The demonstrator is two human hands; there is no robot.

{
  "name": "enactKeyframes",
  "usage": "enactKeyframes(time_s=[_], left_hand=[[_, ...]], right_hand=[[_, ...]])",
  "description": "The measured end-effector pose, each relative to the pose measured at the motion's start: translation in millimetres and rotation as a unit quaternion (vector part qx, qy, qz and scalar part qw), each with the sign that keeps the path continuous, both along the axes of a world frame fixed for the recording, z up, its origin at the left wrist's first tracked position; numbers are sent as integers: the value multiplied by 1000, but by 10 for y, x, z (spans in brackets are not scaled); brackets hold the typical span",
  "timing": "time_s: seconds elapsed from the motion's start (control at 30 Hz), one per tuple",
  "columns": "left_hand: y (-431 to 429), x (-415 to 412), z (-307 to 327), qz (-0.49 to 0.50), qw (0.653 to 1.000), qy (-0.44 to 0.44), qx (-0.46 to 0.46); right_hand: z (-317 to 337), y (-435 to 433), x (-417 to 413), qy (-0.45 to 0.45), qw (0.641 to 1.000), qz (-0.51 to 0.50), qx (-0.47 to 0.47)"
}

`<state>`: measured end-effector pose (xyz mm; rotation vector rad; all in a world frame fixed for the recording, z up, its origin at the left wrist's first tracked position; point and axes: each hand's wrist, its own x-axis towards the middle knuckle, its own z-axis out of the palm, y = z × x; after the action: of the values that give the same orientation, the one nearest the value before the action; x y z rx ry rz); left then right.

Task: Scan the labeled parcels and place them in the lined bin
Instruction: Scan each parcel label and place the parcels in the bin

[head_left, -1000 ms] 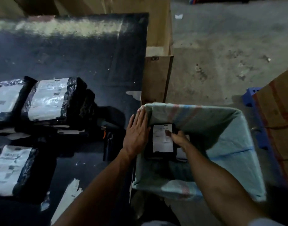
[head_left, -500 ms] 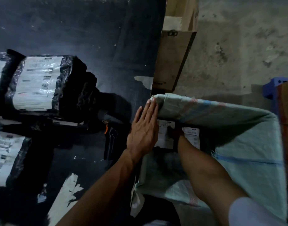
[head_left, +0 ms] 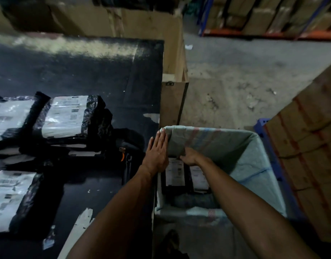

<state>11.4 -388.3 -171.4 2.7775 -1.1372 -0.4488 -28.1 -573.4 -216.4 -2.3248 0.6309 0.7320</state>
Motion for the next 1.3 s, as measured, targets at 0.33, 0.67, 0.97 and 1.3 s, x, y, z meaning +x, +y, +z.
enactKeyframes(time_s=[0.33, 0.67, 0.97, 1.3], left_hand=[[705, 106, 970, -101, 988, 65, -91], [2899, -29, 1287, -50, 963, 10, -266], [4413, 23, 703, 319, 909, -142, -229], [4455, -246, 520, 477, 804, 56, -350]], right_hand=[[1444, 701, -323, -156, 979, -17, -128], [1961, 2682, -542, -333, 924, -85, -166], [1485, 4276, -275, -176, 983, 29, -36], [1071, 4661, -502, -241, 965, -42, 95]])
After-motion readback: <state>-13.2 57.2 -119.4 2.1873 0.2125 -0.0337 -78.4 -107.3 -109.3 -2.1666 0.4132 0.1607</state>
